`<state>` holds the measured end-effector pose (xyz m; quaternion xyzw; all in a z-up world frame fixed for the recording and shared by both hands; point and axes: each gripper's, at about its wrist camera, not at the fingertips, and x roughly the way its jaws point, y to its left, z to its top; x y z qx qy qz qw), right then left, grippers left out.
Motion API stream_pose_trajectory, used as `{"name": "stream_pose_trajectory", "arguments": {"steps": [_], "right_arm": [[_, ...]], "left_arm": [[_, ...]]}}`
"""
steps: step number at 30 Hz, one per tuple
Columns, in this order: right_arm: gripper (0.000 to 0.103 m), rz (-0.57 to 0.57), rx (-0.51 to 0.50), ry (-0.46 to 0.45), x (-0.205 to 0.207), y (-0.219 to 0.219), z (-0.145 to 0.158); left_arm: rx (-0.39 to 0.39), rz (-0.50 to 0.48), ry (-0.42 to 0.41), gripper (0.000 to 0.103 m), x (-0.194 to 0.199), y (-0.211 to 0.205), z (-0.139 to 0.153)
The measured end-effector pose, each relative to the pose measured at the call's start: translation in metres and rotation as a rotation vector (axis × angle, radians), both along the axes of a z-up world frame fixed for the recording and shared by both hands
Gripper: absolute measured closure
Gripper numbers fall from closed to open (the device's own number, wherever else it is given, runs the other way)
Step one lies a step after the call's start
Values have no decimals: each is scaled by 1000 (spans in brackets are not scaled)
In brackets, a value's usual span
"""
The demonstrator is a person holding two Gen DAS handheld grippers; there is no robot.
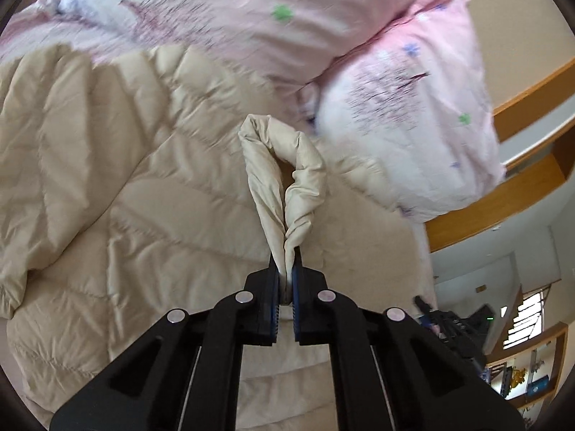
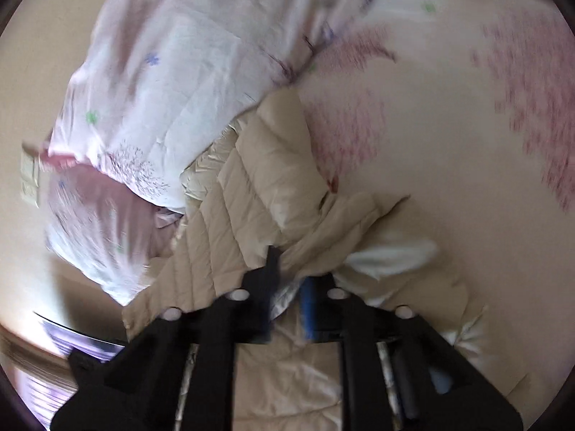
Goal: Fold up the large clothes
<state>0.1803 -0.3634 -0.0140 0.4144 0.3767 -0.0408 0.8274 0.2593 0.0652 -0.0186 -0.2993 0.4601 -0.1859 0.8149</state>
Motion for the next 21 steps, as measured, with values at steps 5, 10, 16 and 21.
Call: {"name": "stream_pose_trajectory", "arguments": {"steps": [5,10,16,21], "right_arm": [[80,85,-204,182,8,21,0],[66,258,-319,153,0,71,34],[69,579,-457,-25,27,193,62],[77,720,-544,-47,71,276,45]], "left_arm": [[25,-11,72,98,-1,-4,-22],[15,-28,75,93,-7,4,-20],[-12,24,-4,54,-49,45,1],[27,169,-86,54,-113,113,11]]}}
